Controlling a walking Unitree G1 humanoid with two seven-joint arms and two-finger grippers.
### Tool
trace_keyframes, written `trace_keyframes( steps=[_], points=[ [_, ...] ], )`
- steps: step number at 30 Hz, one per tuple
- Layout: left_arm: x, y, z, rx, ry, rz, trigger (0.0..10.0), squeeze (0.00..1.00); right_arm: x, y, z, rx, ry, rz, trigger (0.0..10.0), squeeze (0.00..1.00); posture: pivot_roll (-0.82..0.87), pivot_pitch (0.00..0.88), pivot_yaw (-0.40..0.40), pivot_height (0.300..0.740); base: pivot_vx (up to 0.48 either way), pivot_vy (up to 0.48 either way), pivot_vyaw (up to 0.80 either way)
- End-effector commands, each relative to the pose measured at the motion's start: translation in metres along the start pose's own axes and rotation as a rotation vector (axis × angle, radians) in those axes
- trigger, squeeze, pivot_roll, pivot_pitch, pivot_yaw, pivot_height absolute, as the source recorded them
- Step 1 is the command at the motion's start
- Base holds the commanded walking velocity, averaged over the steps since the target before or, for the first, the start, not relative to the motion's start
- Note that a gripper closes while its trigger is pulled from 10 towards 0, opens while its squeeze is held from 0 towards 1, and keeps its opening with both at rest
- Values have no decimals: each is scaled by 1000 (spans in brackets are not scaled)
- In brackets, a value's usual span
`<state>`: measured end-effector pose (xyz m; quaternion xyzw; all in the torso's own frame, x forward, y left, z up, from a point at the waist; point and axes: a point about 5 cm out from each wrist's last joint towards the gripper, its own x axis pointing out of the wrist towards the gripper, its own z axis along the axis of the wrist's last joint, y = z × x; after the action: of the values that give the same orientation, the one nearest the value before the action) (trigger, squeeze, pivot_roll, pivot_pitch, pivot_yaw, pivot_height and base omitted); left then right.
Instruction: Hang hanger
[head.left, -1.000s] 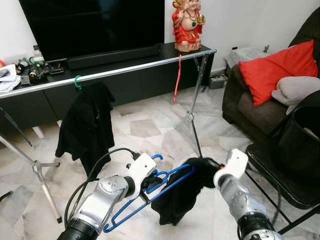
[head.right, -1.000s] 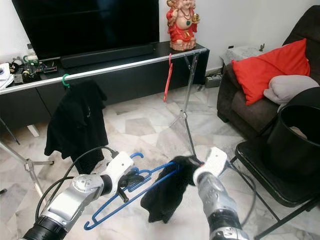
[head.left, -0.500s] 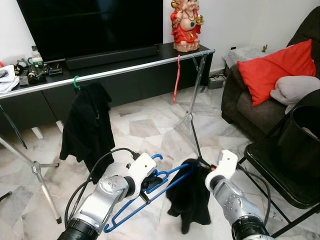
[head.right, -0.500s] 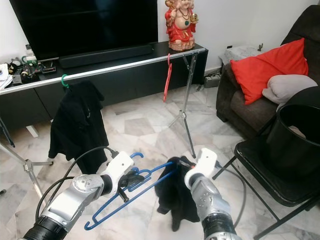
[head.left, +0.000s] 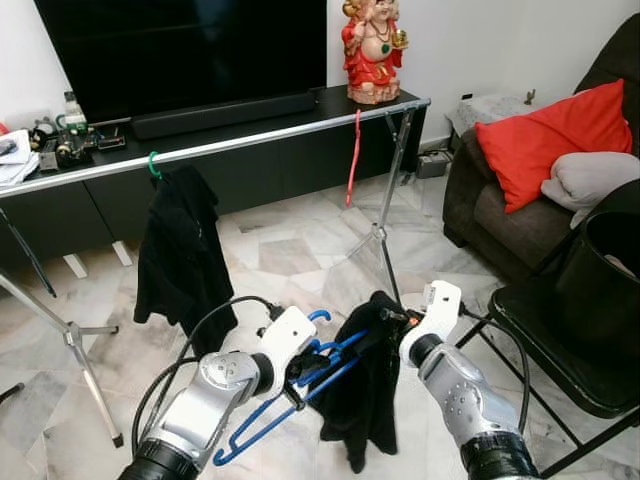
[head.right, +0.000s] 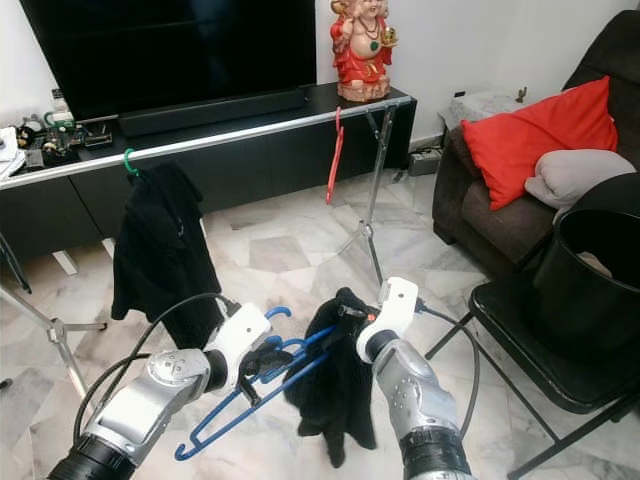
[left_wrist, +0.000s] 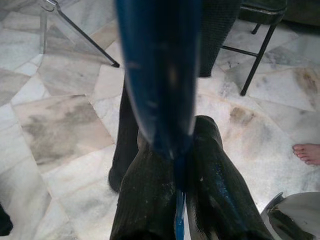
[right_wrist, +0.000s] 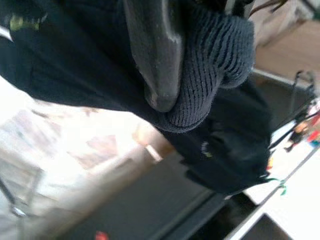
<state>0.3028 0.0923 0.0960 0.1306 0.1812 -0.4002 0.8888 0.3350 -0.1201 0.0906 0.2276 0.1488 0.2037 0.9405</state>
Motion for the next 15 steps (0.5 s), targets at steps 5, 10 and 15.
trace_keyframes(
  steps=[5,10,15],
  points=[
    [0,0,4,-1,-24,0,10000,0,-1,-16,-1,-388,95,-140,10000,0,93,8,18,740,0,0,0],
    [0,0,4,-1,-24,0,10000,0,-1,-16,-1,-388,95,-140,10000,0,93,8,18,740,0,0,0],
    [0,0,4,-1,-24,0,10000,0,-1,-16,-1,-388,95,-140,10000,0,93,8,18,740,0,0,0]
  ],
)
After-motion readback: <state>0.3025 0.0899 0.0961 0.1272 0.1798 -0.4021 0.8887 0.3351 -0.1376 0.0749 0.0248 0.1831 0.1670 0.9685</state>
